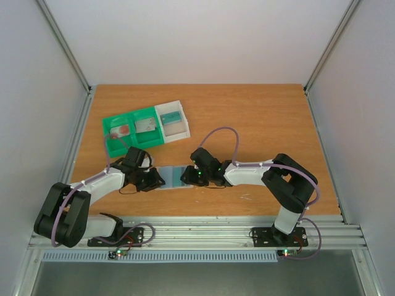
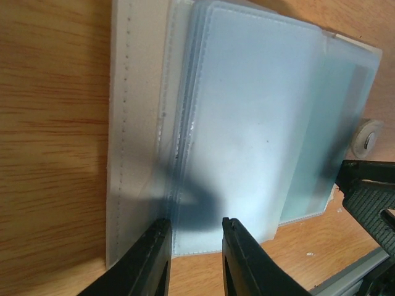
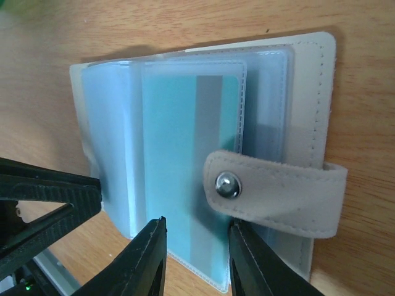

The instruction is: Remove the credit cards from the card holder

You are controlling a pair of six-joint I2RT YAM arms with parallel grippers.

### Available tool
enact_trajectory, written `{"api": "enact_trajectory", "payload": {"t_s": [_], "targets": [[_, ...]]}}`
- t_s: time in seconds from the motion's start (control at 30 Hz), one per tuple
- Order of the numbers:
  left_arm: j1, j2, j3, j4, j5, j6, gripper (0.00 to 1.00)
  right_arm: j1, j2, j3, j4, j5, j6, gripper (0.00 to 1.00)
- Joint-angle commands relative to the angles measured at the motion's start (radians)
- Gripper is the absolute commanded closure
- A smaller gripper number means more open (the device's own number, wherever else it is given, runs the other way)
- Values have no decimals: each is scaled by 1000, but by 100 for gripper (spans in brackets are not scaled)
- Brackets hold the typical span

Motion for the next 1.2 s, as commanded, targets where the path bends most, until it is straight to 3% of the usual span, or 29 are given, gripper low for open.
{"api": "enact_trajectory", "payload": {"t_s": [0.0, 0.83, 1.17], "targets": [[-1, 24, -17, 36, -1, 17, 75, 2, 0, -13, 103, -40, 27, 70], [-2, 29, -12, 27, -6, 19, 76, -1, -40, -84, 359, -151, 92, 69], [-1, 6, -11, 17, -8, 1, 76, -1, 13, -59, 428, -198, 123, 67]]}}
